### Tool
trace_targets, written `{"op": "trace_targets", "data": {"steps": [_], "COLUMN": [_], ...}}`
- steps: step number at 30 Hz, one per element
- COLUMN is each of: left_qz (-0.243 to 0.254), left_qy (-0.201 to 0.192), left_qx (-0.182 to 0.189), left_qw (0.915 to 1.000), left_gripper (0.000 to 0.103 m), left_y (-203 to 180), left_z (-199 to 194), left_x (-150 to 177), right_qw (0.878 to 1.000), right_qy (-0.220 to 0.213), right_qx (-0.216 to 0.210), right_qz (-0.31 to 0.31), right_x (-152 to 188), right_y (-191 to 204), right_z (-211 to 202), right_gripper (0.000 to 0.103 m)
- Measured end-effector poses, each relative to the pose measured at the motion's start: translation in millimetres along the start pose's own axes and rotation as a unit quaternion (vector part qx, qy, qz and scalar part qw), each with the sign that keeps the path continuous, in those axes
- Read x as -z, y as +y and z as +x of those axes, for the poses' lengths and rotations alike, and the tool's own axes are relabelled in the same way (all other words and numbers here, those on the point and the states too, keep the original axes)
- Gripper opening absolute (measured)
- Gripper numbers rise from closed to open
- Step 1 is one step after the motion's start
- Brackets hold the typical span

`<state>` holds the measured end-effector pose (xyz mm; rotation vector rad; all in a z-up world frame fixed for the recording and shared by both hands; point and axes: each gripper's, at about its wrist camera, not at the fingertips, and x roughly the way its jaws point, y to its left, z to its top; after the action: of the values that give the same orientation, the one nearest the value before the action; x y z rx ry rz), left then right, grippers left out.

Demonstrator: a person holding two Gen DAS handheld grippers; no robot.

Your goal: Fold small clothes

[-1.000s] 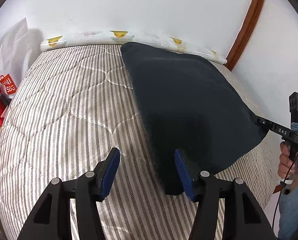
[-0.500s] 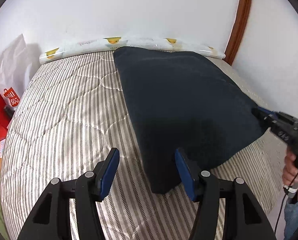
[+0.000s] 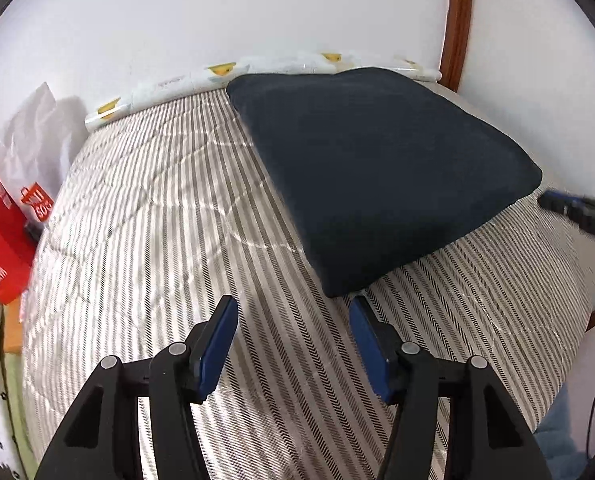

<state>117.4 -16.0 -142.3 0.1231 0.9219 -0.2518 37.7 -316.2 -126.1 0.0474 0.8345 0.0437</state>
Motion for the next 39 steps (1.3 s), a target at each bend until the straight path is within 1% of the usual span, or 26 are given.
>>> {"op": "trace_targets", "data": {"steps": [2, 5, 7, 9, 10, 11, 12, 13, 15, 17, 20, 21, 23, 26, 27, 28, 29, 30, 31, 33, 35, 36, 38, 39], "left_qz": [-0.009, -0.006, -0.008, -0.016, -0.023, -0.028, -0.027, -0.026, -0.024, -0.028, -0.031, -0.037, -0.056, -0.088, -0.094, -0.096, -0.096, -0.093, -0.090, -0.081, -0.077, -0.072, -0.070, -0.072], "left_qy": [-0.002, -0.002, -0.005, -0.009, -0.010, -0.011, -0.014, -0.021, -0.019, -0.013, -0.001, 0.000, -0.005, -0.011, -0.017, -0.021, -0.028, -0.032, -0.032, -0.029, -0.031, -0.030, -0.026, -0.019], "left_qx": [0.016, 0.020, 0.023, 0.032, 0.038, 0.044, 0.052, 0.049, 0.046, 0.046, 0.044, 0.043, 0.047, 0.061, 0.063, 0.063, 0.061, 0.058, 0.056, 0.053, 0.054, 0.048, 0.040, 0.041], "left_qw": [0.9998, 0.9998, 0.9997, 0.9993, 0.9990, 0.9986, 0.9982, 0.9982, 0.9985, 0.9985, 0.9986, 0.9984, 0.9973, 0.9942, 0.9935, 0.9932, 0.9932, 0.9935, 0.9939, 0.9948, 0.9951, 0.9958, 0.9964, 0.9964], "left_gripper": [0.055, 0.050, 0.042, 0.037, 0.031, 0.025, 0.016, 0.015, 0.014, 0.013, 0.013, 0.013, 0.015, 0.024, 0.031, 0.040, 0.043, 0.046, 0.046, 0.046, 0.046, 0.046, 0.046, 0.046], "left_y": [0, -4, -5, -5, -5, -5, -6, -6, -5, -4, -4, -1, 10, 23, 25, 26, 24, 22, 19, 11, 5, 2, -2, -2], "left_z": [2, 6, 8, 8, 9, 11, 11, 9, 8, 9, 6, 2, -6, -18, -20, -21, -22, -21, -20, -14, -9, -5, 2, 5], "left_x": [-2, -5, -6, -7, -9, -9, -10, -9, -6, -3, 1, 4, 7, 5, 1, -2, -10, -17, -21, -34, -41, -44, -46, -45], "right_qw": [1.000, 1.000, 1.000, 0.999, 0.999, 0.999, 0.999, 0.999, 0.999, 1.000, 1.000, 0.999, 0.999, 0.999, 0.999, 0.999, 0.999, 0.998, 0.998, 0.998, 0.999, 0.999, 0.999, 0.999], "right_qy": [0.007, 0.006, 0.005, 0.003, 0.002, 0.000, 0.000, 0.000, 0.000, 0.006, 0.013, 0.019, 0.018, 0.005, -0.009, -0.018, -0.026, -0.036, -0.040, -0.048, -0.041, -0.034, -0.016, -0.013], "right_qx": [-0.004, -0.012, -0.023, -0.028, -0.029, -0.031, -0.039, -0.040, -0.034, -0.028, -0.003, 0.012, 0.018, 0.036, 0.041, 0.040, 0.037, 0.033, 0.030, 0.026, 0.025, 0.024, 0.035, 0.043], "right_qz": [-0.010, 0.000, 0.017, 0.023, 0.023, 0.021, 0.016, 0.012, 0.005, 0.002, -0.027, -0.032, -0.022, 0.012, 0.020, 0.024, 0.026, 0.026, 0.023, 0.008, 0.004, 0.007, 0.007, 0.004], "right_x": [7, 7, 3, 0, -1, -1, 0, 0, 2, 3, 8, 10, 12, 9, 3, -1, -7, -14, -18, -30, -38, -40, -40, -37], "right_y": [6, 9, 6, 6, 6, 6, 6, 7, 7, 7, 12, 9, -3, -27, -32, -34, -34, -30, -25, -10, 2, 4, 8, 9], "right_z": [10, 24, 33, 41, 43, 44, 45, 45, 43, 42, 35, 30, 21, 1, -8, -13, -16, -19, -20, -16, -4, 3, 19, 24], "right_gripper": [0.031, 0.033, 0.036, 0.036, 0.036, 0.034, 0.025, 0.017, 0.012, 0.009, 0.009, 0.009, 0.009, 0.010, 0.011, 0.013, 0.015, 0.021, 0.028, 0.033, 0.033, 0.033, 0.032, 0.032]}}
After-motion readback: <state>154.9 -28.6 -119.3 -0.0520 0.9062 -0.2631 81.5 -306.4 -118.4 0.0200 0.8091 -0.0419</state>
